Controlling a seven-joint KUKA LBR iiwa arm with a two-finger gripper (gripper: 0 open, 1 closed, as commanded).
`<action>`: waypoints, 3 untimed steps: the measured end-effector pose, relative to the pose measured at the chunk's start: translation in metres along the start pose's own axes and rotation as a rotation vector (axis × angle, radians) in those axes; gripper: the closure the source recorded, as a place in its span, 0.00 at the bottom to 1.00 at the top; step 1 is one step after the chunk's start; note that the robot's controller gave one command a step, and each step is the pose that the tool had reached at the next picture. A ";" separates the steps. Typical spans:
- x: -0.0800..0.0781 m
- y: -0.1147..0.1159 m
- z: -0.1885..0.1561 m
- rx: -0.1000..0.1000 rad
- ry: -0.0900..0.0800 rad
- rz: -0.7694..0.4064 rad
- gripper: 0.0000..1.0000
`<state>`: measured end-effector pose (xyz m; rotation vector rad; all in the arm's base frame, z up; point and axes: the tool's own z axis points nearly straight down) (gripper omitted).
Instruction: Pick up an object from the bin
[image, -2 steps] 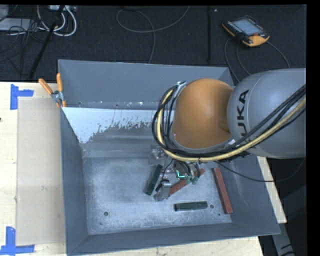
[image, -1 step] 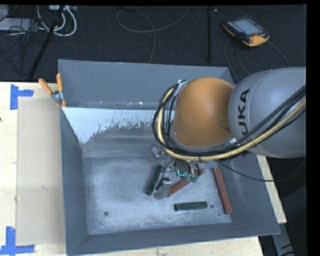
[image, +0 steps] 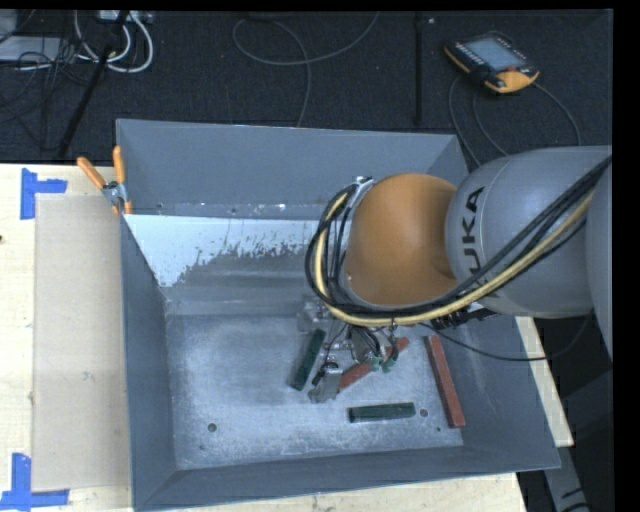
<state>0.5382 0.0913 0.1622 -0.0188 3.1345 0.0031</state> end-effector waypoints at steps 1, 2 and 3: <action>-0.016 -0.013 0.058 0.004 0.008 -0.022 0.00; -0.032 -0.027 0.082 0.001 0.011 -0.034 0.00; -0.061 -0.026 0.092 0.001 0.006 0.055 1.00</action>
Offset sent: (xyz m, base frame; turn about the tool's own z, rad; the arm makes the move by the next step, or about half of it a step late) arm 0.0343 -0.0460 -0.0841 -0.0191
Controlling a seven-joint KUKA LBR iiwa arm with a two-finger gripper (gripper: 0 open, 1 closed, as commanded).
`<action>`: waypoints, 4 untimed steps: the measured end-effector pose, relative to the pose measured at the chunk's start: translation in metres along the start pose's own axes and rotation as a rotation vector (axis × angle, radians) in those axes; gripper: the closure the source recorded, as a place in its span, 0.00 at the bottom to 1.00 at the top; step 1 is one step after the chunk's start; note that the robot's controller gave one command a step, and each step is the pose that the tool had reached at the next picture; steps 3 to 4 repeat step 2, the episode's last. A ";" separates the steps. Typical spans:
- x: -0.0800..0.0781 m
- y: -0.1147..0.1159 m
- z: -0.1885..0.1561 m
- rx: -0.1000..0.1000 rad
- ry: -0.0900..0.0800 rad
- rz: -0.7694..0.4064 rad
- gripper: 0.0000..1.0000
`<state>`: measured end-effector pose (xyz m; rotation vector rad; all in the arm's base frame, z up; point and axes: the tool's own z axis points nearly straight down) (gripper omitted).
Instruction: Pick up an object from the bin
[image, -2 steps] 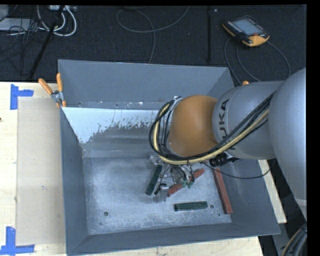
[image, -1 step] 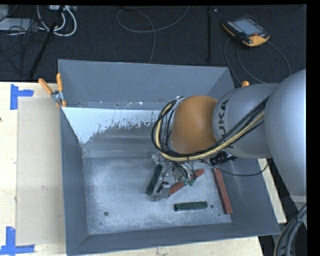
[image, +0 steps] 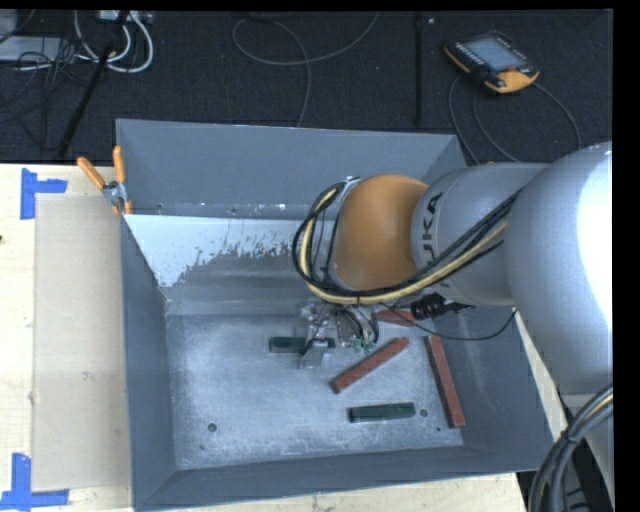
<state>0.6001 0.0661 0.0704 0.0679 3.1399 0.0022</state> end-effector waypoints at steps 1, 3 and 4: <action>0.000 0.000 0.000 0.000 0.000 0.000 1.00; -0.009 0.015 -0.169 0.001 -0.005 -0.279 1.00; -0.009 0.015 -0.169 0.001 -0.005 -0.279 1.00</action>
Offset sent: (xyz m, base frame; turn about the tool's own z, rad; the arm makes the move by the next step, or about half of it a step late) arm 0.0079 0.0131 0.1676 -0.2796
